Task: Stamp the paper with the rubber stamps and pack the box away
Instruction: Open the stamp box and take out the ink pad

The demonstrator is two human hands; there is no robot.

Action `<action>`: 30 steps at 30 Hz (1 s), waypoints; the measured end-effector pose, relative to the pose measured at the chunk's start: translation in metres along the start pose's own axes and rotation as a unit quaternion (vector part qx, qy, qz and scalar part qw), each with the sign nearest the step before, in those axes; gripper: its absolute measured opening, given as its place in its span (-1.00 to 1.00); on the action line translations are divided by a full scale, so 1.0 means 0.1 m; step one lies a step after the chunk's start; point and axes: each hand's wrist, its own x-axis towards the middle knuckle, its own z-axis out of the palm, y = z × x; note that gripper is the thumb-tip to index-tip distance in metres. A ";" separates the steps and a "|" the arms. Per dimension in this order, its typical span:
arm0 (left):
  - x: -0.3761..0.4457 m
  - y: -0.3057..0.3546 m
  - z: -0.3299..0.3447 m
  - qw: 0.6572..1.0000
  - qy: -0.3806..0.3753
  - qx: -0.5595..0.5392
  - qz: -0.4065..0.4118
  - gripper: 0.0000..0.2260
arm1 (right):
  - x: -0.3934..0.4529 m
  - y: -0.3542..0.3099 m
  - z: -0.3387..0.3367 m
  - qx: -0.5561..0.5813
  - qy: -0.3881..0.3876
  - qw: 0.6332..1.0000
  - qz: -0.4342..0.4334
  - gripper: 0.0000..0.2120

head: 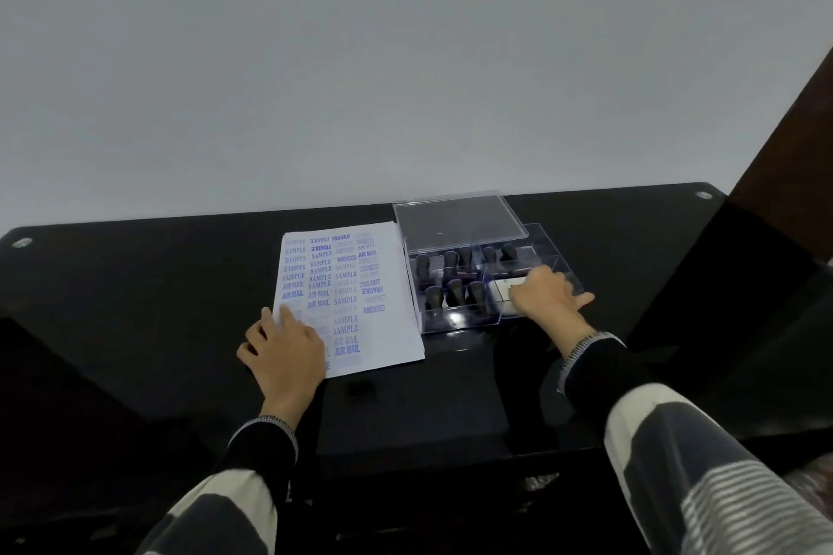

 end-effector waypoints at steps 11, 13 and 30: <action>0.03 0.01 0.07 0.994 0.088 -0.019 0.055 -0.78 | 0.00 -0.28 -0.03 -0.053 0.148 0.986 0.051 -0.47; 0.01 0.01 0.06 0.992 0.099 0.023 0.071 -0.82 | -0.09 -0.32 -0.01 -0.006 0.204 0.979 -0.019 -0.47; -0.57 0.80 -1.13 0.686 -0.238 -0.653 0.215 -0.36 | -1.01 -0.45 -0.35 0.722 -0.221 0.654 -0.047 -0.69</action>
